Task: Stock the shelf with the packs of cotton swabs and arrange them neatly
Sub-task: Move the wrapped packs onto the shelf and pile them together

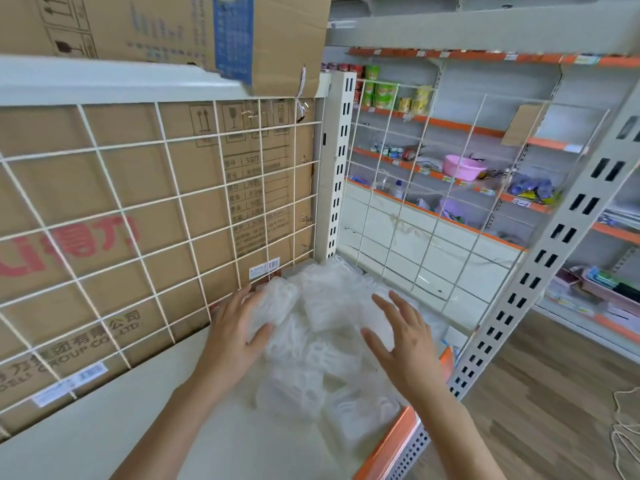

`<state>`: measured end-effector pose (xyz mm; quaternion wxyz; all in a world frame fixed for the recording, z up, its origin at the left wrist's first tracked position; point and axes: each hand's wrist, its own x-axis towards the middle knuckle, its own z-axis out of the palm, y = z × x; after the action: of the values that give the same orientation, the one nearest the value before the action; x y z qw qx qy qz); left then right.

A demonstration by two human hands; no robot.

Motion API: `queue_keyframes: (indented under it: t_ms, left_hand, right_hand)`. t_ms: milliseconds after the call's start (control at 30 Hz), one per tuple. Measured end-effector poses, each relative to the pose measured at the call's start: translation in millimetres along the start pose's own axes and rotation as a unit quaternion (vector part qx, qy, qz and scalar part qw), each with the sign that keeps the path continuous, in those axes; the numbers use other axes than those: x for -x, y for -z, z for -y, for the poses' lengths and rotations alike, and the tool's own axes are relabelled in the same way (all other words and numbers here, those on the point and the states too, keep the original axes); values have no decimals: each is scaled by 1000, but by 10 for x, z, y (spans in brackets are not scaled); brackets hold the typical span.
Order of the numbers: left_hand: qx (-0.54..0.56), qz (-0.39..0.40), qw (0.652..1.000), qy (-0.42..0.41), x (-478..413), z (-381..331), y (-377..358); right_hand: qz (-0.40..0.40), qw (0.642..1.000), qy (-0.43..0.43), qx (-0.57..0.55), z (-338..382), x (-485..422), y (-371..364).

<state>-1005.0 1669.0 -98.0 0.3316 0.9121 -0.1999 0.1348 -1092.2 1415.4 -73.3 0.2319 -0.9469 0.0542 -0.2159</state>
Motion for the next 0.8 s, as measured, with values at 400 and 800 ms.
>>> queue_keyframes:
  t_ms: [400,800]
  left_hand:
    - [-45,-7,998,-31,1068,213,991]
    - [-125,-7,992,22,2774,661,2039]
  right_hand:
    - [-18,999,-33,-13,392,976,321]
    - [5,999,-24,-42,1235,2124,67]
